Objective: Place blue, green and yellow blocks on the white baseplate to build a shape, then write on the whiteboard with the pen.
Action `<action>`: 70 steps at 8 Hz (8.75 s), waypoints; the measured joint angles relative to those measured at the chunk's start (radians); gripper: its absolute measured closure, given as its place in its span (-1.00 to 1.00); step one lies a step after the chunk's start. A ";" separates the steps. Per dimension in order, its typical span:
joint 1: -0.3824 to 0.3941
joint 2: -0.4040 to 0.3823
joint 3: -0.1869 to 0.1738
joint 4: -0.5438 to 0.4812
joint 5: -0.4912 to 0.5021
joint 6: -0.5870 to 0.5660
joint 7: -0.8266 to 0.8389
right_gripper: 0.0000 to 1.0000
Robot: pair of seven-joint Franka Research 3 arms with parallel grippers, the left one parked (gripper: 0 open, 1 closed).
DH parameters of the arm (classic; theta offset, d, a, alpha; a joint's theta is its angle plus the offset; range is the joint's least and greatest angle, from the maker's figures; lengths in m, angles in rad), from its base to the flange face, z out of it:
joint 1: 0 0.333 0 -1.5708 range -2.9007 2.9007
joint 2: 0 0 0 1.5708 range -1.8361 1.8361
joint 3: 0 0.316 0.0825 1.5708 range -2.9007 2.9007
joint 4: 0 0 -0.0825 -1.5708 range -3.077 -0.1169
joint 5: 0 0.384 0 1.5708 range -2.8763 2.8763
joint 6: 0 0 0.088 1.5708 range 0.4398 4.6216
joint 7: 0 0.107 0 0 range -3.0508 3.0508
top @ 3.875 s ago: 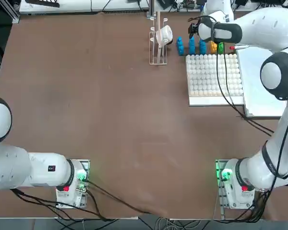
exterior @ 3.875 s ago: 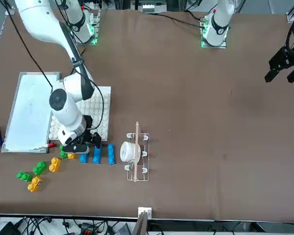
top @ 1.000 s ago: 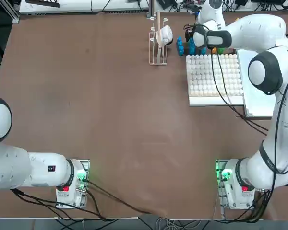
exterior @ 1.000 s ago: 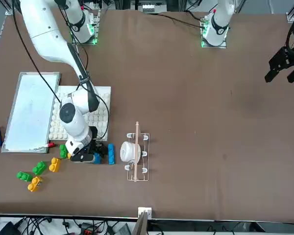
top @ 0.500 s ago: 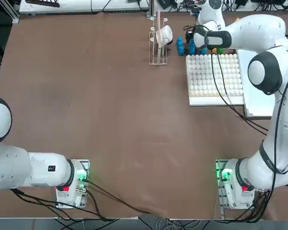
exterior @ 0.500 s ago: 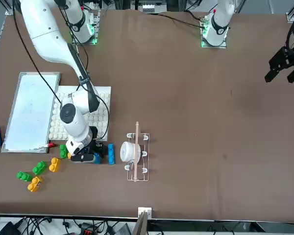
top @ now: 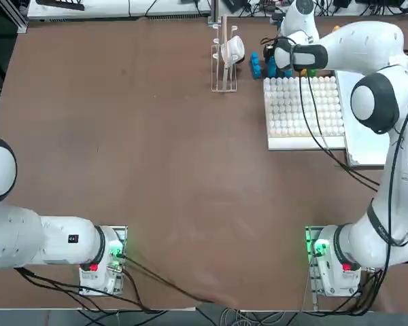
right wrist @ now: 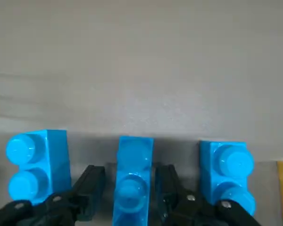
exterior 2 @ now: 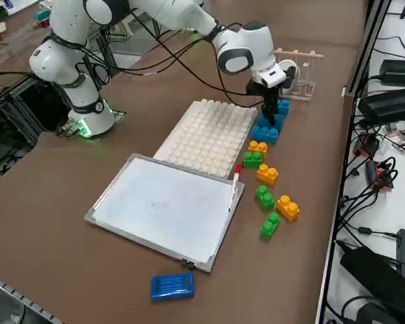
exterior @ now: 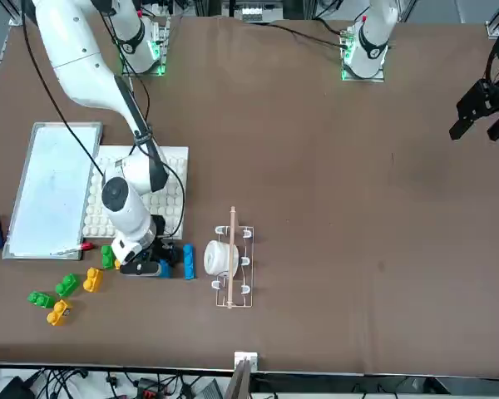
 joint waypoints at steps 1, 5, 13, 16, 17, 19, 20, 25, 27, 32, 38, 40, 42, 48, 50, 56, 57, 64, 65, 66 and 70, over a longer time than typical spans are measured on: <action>0.000 0.000 0.000 0.000 0.000 0.000 -0.001 -0.17; 0.000 -0.002 0.000 0.002 -0.001 -0.016 -0.003 0.22; -0.021 -0.115 -0.004 0.062 -0.011 -0.221 -0.162 0.22; -0.019 -0.210 -0.003 0.053 -0.012 -0.338 -0.254 0.22; -0.024 -0.244 -0.003 0.035 -0.012 -0.372 -0.269 0.22; -0.048 -0.332 -0.004 -0.053 -0.012 -0.384 -0.321 0.22; -0.061 -0.385 -0.004 -0.117 -0.011 -0.383 -0.356 0.22; -0.105 -0.680 -0.004 -0.470 0.056 -0.368 -0.565 0.22; -0.142 -0.738 -0.005 -0.527 0.095 -0.397 -0.705 0.22; -0.158 -0.806 -0.005 -0.585 0.145 -0.438 -1.101 0.22; -0.147 -0.808 0.007 -0.629 0.167 -0.477 -1.519 0.22; -0.132 -0.828 0.010 -0.664 0.235 -0.476 -1.625 0.22; -0.123 -0.845 0.011 -0.685 0.275 -0.463 -1.725 0.22; -0.131 -0.866 -0.087 -0.805 0.500 -0.375 -2.149 0.22; -0.132 -0.886 -0.110 -0.881 0.583 -0.348 -2.228 0.22; -0.139 -0.879 -0.127 -0.946 0.641 -0.285 -2.291 0.22; -0.142 -0.859 -0.128 -0.949 0.642 -0.259 -2.291 0.22; -0.134 -0.791 -0.127 -0.964 0.671 -0.177 -2.268 0.22; -0.125 -0.791 -0.126 -0.974 0.671 -0.163 -2.258 0.22; -0.113 -0.791 -0.124 -0.983 0.672 -0.148 -2.244 0.22; -0.080 -0.791 -0.120 -1.011 0.672 -0.106 -2.201 0.22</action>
